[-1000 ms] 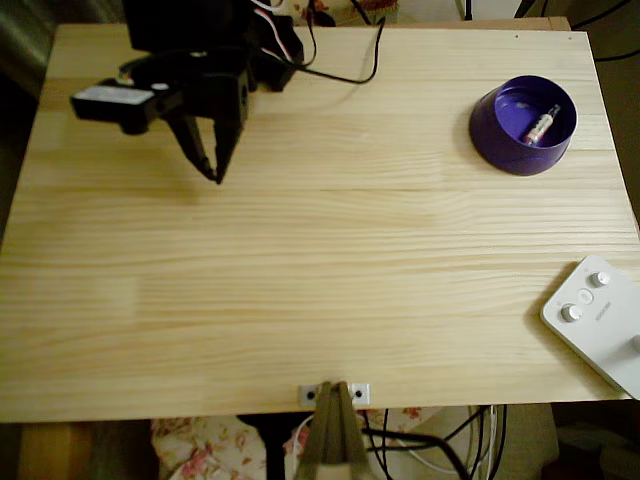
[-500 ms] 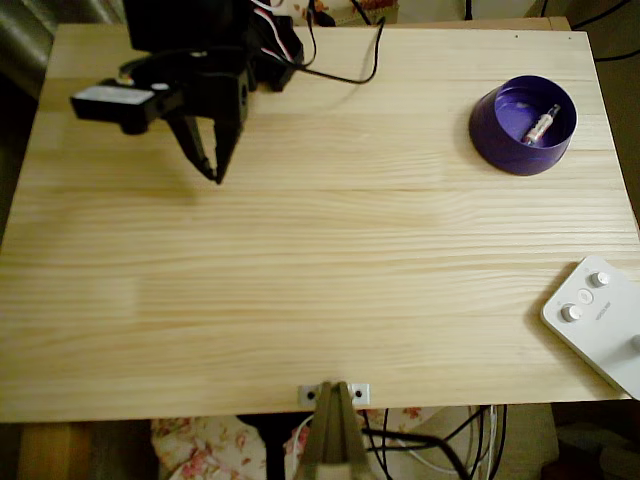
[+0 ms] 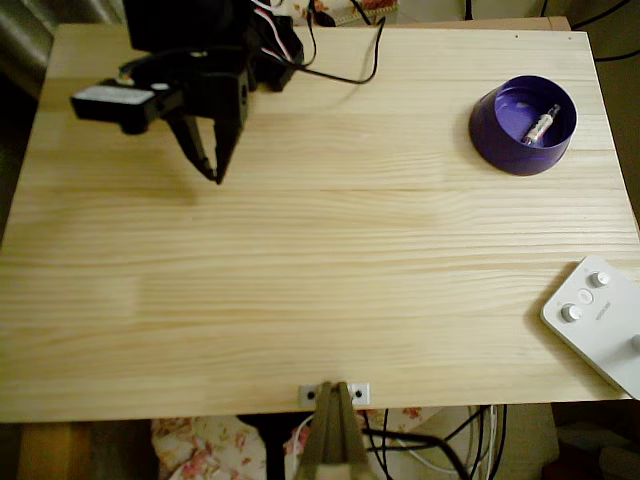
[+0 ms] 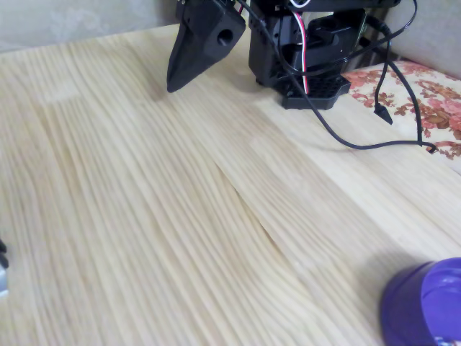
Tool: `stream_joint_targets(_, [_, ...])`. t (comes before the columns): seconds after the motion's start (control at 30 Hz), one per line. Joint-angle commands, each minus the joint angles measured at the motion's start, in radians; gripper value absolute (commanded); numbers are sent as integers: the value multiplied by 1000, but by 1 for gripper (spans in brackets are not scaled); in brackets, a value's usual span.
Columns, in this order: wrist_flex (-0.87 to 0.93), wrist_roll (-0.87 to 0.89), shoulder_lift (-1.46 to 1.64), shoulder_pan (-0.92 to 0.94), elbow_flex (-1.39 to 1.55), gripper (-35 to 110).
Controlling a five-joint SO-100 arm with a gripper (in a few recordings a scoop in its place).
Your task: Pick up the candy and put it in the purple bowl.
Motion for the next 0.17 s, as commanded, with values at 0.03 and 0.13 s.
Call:
stream_joint_targets(0.03, [3,-3,14,18,-5,-1])
stream_joint_targets(0.13, [3,-3,14,18,-5,-1])
